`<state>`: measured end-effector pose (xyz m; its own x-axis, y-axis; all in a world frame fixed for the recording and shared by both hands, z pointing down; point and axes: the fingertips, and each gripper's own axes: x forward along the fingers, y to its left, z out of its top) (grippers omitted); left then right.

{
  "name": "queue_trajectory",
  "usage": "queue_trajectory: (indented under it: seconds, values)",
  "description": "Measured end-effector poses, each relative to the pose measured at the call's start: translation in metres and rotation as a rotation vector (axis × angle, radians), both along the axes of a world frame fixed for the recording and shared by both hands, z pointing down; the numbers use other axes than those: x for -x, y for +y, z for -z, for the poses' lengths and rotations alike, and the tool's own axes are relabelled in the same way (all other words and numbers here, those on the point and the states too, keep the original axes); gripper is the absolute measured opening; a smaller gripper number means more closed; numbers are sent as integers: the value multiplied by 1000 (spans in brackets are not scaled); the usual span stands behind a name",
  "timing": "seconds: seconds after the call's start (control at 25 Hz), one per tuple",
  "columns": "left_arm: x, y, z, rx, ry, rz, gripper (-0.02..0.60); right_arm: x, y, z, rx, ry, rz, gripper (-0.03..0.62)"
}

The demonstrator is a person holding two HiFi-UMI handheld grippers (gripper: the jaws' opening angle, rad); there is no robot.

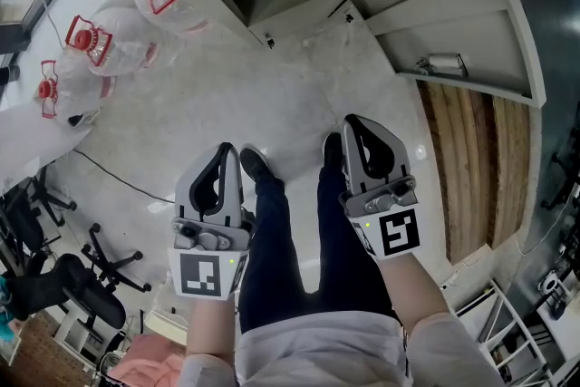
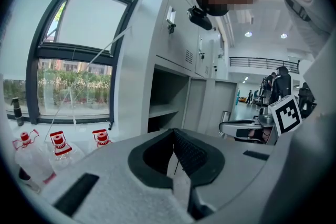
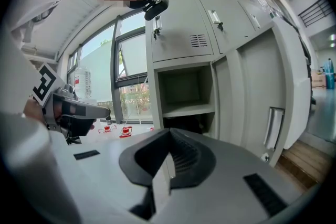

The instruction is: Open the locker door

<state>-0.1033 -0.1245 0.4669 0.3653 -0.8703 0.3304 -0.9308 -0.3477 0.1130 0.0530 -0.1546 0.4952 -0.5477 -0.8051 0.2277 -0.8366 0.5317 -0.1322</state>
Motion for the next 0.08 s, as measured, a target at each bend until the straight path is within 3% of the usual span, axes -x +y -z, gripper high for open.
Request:
queue_trajectory:
  seconds: [0.08]
  values:
    - [1, 2, 1, 2, -1, 0, 3, 0, 1, 0, 4, 2, 3, 12]
